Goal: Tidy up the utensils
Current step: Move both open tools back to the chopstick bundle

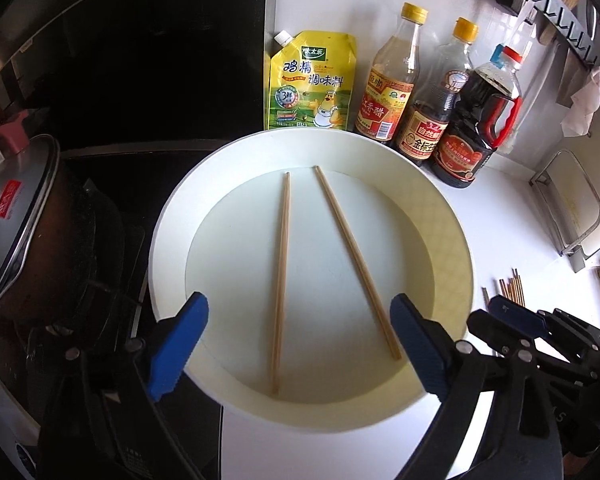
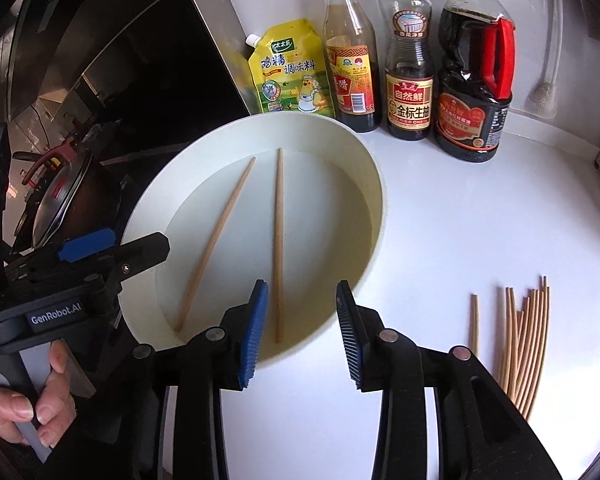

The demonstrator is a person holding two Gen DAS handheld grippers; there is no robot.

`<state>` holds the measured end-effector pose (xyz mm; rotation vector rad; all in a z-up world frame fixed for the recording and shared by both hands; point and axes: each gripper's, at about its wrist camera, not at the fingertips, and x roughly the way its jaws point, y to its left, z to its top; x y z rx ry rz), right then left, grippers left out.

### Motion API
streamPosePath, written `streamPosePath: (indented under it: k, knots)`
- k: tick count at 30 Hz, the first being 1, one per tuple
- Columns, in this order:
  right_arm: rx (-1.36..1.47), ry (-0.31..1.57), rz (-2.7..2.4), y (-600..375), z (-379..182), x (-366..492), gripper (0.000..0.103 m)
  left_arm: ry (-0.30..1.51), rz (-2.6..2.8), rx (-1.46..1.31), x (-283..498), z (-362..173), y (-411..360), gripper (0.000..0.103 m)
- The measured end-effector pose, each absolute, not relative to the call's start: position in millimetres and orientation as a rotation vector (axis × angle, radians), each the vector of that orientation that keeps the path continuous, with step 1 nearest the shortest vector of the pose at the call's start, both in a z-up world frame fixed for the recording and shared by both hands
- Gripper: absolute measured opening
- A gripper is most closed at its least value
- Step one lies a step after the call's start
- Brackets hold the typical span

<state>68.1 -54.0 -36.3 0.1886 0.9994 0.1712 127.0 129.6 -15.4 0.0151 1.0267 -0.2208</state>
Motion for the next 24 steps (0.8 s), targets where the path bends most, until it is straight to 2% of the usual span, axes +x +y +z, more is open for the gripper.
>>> streamPosePath:
  k: [6, 17, 24]
  knots:
    - [0.192, 0.982, 0.121, -82, -30, 29, 0.042, 1.032, -0.217, 0.016, 100, -12, 115, 0.091]
    - [0.200, 1.002, -0.045, -162, -45, -45, 0.049, 1.006, -0.289, 0.002, 47, -15, 62, 0.091]
    - [0.191, 1.018, -0.126, -206, -70, -71, 0.049, 1.031, -0.323, 0.020, 22, -35, 15, 0.091]
